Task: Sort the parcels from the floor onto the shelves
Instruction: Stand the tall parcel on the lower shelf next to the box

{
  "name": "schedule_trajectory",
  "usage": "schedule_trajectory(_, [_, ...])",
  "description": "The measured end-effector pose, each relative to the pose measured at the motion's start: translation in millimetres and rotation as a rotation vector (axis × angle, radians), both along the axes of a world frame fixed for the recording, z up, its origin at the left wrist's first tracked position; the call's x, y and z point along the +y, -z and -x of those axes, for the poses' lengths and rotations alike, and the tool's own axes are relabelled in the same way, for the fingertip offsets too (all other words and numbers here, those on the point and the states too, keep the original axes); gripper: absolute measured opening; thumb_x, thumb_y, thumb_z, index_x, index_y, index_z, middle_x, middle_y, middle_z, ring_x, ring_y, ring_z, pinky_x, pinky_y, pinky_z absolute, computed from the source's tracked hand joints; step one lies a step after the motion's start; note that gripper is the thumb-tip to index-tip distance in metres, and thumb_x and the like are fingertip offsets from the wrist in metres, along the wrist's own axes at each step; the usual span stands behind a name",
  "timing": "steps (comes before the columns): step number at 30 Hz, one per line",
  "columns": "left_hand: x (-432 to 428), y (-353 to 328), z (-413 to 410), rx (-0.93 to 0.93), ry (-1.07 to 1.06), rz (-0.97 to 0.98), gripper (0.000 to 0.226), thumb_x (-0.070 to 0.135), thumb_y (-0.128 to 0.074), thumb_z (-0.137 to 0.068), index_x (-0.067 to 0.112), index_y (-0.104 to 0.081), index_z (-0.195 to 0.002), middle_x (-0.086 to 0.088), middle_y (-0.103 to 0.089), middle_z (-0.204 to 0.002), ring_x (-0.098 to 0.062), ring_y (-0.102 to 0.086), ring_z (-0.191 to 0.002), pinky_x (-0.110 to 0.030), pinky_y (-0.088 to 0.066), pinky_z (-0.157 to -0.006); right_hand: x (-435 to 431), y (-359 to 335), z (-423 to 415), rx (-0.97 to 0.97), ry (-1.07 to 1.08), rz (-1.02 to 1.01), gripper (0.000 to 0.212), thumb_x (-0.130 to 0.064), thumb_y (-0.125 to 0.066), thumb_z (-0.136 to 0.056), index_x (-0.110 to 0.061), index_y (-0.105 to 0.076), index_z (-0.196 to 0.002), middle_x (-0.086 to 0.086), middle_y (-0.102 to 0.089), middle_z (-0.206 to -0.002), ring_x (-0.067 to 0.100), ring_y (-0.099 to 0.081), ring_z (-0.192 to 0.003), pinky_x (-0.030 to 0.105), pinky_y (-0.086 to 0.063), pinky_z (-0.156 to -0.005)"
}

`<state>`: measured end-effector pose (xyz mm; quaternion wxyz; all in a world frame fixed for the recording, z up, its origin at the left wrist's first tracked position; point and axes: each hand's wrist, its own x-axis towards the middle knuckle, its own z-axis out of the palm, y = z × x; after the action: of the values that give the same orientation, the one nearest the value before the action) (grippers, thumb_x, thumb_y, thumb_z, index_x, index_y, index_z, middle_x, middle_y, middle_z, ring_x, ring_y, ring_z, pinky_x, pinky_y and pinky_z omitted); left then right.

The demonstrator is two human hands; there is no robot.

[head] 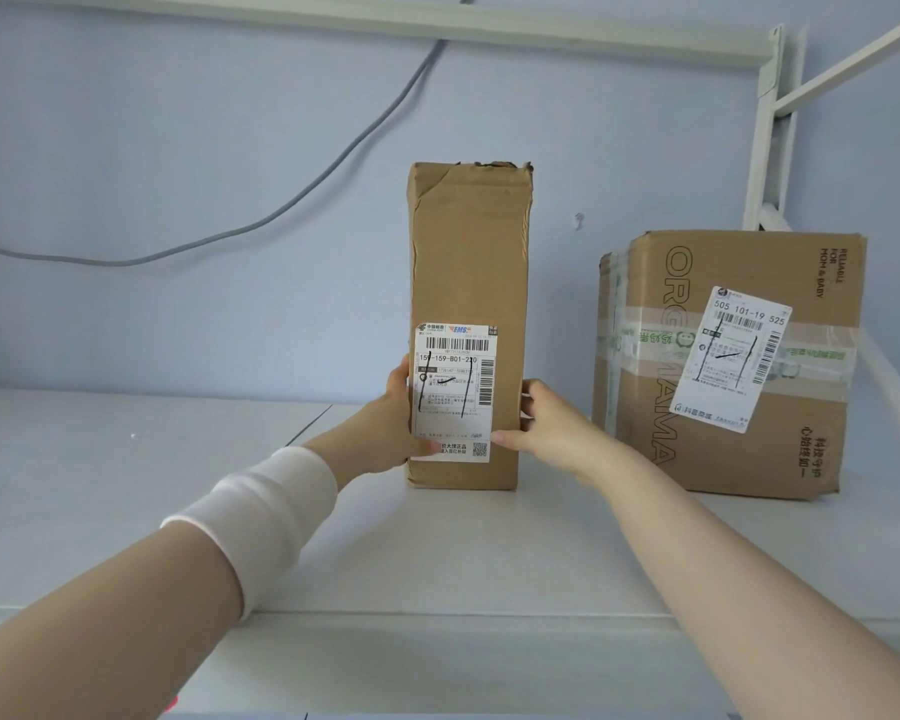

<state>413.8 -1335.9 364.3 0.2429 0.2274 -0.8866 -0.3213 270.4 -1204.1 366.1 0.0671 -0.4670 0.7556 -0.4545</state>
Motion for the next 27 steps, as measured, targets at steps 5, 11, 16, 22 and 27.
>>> schedule_trajectory(5, [-10, -6, 7, -0.095, -0.040, 0.012, 0.061, 0.011, -0.068, -0.082, 0.015, -0.033, -0.132, -0.007, -0.057, -0.123, -0.032, -0.061, -0.108, -0.047, -0.054, -0.086, -10, -4, 5, 0.027, 0.034, -0.046, 0.062, -0.012, -0.071, -0.080, -0.013, -0.037, -0.132, 0.002, -0.051, -0.136, 0.021, -0.052, -0.122, 0.044, -0.045, -0.101])
schedule_trajectory(11, [-17, -8, 15, -0.121, -0.050, 0.044, 0.050, 0.013, -0.066, -0.084, 0.012, -0.039, -0.126, -0.007, -0.056, -0.124, -0.029, -0.060, -0.107, -0.042, -0.055, -0.085, -19, -6, 9, 0.066, 0.073, -0.086, 0.063, -0.013, -0.070, -0.081, -0.011, -0.036, -0.134, 0.003, -0.049, -0.139, 0.021, -0.048, -0.127, 0.042, -0.046, -0.100])
schedule_trajectory(16, [-15, -7, 11, -0.216, -0.038, 0.099, 0.052, 0.016, -0.064, -0.086, 0.009, -0.036, -0.129, -0.011, -0.056, -0.124, -0.025, -0.059, -0.084, -0.031, -0.051, -0.068, -17, -6, 3, 0.047, 0.076, -0.122, 0.064, -0.012, -0.068, -0.083, -0.011, -0.034, -0.136, 0.003, -0.046, -0.140, 0.022, -0.049, -0.124, 0.041, -0.048, -0.097])
schedule_trajectory(22, [-4, -4, -15, -0.470, -0.075, 0.284, 0.064, 0.037, -0.060, -0.088, 0.004, -0.031, -0.136, -0.008, -0.043, -0.142, -0.021, -0.048, -0.118, -0.028, -0.037, -0.091, 0, 2, -15, 0.131, 0.101, -0.270, 0.071, -0.032, -0.073, -0.079, -0.013, -0.038, -0.138, 0.000, -0.046, -0.141, 0.019, -0.043, -0.130, 0.031, -0.037, -0.105])
schedule_trajectory(27, [8, -5, -50, -0.460, -0.018, 0.356, 0.065, 0.040, -0.054, -0.091, 0.017, -0.026, -0.146, 0.002, -0.031, -0.151, -0.015, -0.031, -0.138, -0.030, -0.027, -0.112, 23, 8, -43, 0.281, 0.176, -0.264, 0.073, -0.038, -0.065, -0.084, -0.015, -0.029, -0.144, 0.003, -0.037, -0.148, 0.018, -0.037, -0.135, 0.023, -0.031, -0.101])
